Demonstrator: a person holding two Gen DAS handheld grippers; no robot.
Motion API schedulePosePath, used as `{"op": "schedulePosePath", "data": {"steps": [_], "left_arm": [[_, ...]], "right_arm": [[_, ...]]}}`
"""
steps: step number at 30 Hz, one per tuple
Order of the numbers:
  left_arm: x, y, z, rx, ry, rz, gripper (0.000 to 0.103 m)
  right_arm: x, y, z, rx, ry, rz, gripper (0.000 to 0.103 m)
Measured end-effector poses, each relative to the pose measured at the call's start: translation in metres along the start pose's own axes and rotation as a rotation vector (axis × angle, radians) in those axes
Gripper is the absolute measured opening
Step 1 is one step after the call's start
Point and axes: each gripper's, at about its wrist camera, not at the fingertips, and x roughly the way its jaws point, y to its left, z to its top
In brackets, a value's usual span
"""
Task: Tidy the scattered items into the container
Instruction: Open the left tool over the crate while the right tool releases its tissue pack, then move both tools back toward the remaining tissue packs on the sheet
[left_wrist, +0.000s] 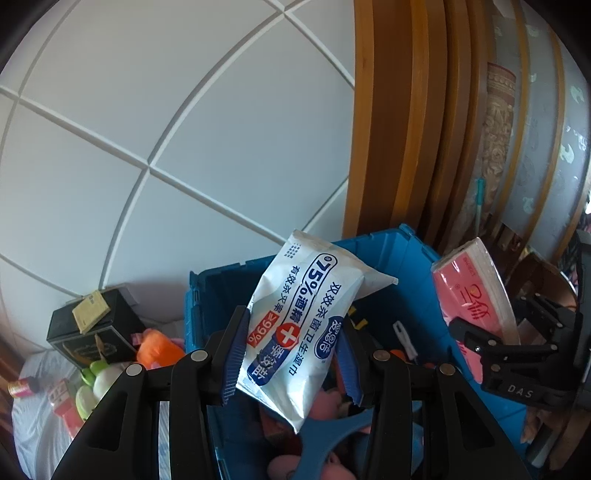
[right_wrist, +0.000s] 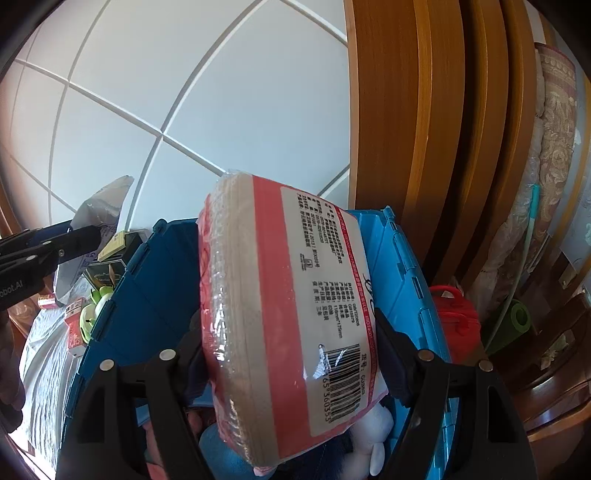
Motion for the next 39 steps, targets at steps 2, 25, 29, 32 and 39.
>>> {"op": "schedulePosePath", "data": {"steps": [2,25,29,32,39], "left_arm": [[0.005,-0.002,0.003,-0.009,0.003,-0.006,0.045],[-0.012,0.034,-0.041,-0.06,0.014,0.016,0.101],[-0.03,0.046,-0.053,-0.056,0.002,0.028,0.101],[-0.041,0.06,-0.063,-0.075,-0.003,0.029,0.101],[-0.062,0.103,-0.095,-0.122,-0.001,0.03,0.101]], "right_arm": [[0.003,0.001,0.004,0.002,-0.007,-0.001,0.078],[-0.028,0.023,-0.029,0.002,-0.016,-0.003,0.103],[-0.049,0.039,-0.034,0.007,-0.05,0.016,0.103],[-0.06,0.058,-0.037,-0.007,-0.054,0.028,0.103],[-0.074,0.116,-0.044,-0.068,-0.057,0.048,0.103]]}}
